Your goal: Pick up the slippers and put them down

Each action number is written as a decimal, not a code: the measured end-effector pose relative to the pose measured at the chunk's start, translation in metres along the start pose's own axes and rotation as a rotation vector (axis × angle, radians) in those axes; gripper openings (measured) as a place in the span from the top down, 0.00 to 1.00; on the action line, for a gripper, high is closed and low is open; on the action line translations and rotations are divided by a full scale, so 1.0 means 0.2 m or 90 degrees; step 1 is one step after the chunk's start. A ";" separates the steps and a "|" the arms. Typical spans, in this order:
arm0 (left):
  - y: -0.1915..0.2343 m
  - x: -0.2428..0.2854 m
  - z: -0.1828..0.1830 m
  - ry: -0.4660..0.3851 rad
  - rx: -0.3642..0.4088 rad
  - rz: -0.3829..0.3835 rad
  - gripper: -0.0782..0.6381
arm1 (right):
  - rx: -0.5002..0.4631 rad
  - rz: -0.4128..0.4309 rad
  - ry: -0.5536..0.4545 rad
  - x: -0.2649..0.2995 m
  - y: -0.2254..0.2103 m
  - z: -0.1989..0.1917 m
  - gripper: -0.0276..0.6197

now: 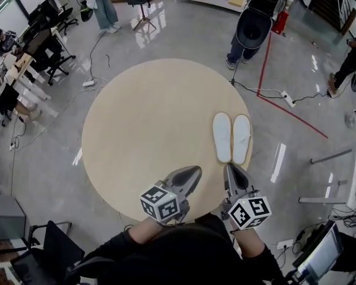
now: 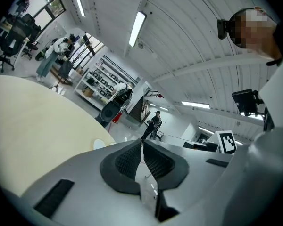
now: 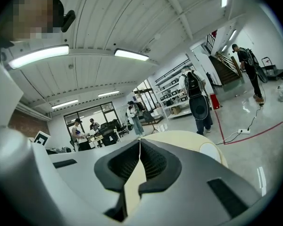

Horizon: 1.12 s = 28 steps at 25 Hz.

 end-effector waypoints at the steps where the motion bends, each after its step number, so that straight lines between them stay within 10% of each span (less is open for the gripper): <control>1: 0.01 -0.02 0.00 -0.002 -0.002 -0.002 0.85 | -0.002 0.001 0.000 0.00 0.03 -0.01 0.93; 28: 0.08 -0.53 0.09 -0.042 0.016 -0.052 0.85 | -0.024 -0.008 -0.034 -0.01 0.59 -0.12 0.93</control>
Point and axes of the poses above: the fingertips, and each gripper's own axes: x forward along the fingers, y to its left, z out of its top, the point moved 7 cm from there along -x, backward along the fingers, and after that the axes turned 9 degrees about z, right-handed, at the moved point
